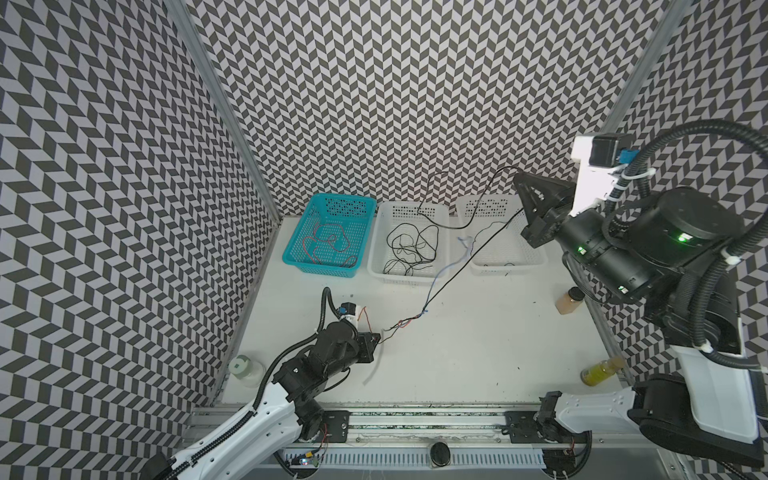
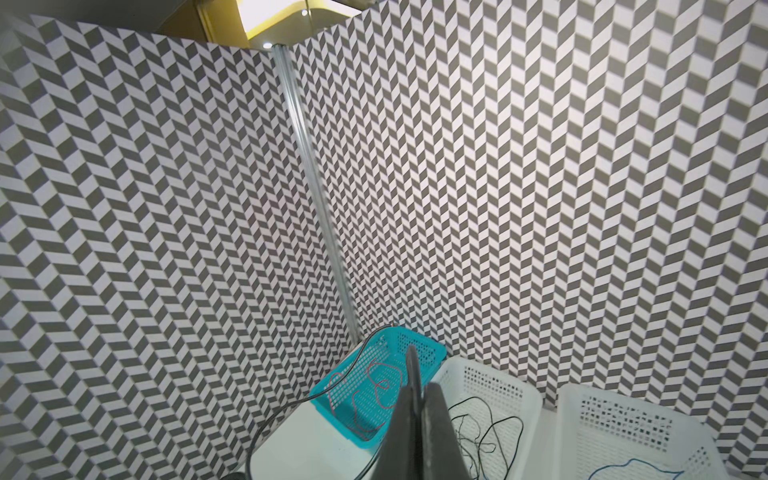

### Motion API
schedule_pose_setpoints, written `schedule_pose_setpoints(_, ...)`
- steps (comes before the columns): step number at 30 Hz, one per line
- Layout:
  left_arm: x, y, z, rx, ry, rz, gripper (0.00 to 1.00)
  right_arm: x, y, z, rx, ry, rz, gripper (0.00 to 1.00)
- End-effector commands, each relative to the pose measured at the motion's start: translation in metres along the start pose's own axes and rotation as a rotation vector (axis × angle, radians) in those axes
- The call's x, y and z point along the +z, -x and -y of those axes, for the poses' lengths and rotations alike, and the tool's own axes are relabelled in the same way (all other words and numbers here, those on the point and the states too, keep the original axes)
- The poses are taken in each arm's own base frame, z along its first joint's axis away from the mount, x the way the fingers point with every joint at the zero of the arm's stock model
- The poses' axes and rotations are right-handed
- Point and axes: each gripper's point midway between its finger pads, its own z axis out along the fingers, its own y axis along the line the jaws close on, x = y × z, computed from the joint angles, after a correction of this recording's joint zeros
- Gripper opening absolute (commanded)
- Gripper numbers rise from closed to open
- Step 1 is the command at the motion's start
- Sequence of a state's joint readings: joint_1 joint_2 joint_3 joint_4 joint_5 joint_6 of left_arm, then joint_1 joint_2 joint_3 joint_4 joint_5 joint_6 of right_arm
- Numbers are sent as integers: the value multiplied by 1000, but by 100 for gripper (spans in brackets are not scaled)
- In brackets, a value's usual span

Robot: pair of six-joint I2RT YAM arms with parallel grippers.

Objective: Untangle the cables
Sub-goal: 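Carry the red wire with the left gripper into the teal basket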

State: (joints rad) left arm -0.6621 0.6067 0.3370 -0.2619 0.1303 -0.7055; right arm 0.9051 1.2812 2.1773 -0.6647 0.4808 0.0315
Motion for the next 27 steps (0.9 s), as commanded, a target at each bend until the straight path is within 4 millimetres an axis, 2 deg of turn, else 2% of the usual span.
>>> schedule_pose_setpoints(1, 2, -21, -36, -5, 144, -61, 0, -36, 76, 38, 16, -146, 250, 0)
schedule_pose_setpoints(4, 5, -24, -42, -10, 173, -77, 0, -47, 89, 50, -10, -207, 293, 0)
schedule_pose_setpoints(9, 11, -28, -47, -20, 191, -116, 0, -52, 98, 65, -62, -307, 300, 0)
schedule_pose_setpoints(13, 11, -26, -53, -36, 207, -109, 0, -45, 92, 59, -85, -287, 279, 0)
schedule_pose_setpoints(16, 10, -19, -44, -50, 166, -89, 0, -37, 80, 53, -91, -264, 242, 0)
schedule_pose_setpoints(21, -1, 11, -17, -42, 107, -19, 0, -31, 52, 54, -81, -263, 199, 0)
schedule_pose_setpoints(27, -17, 70, 19, 13, 87, 79, 0, -32, 5, 59, -46, -261, 138, 0)
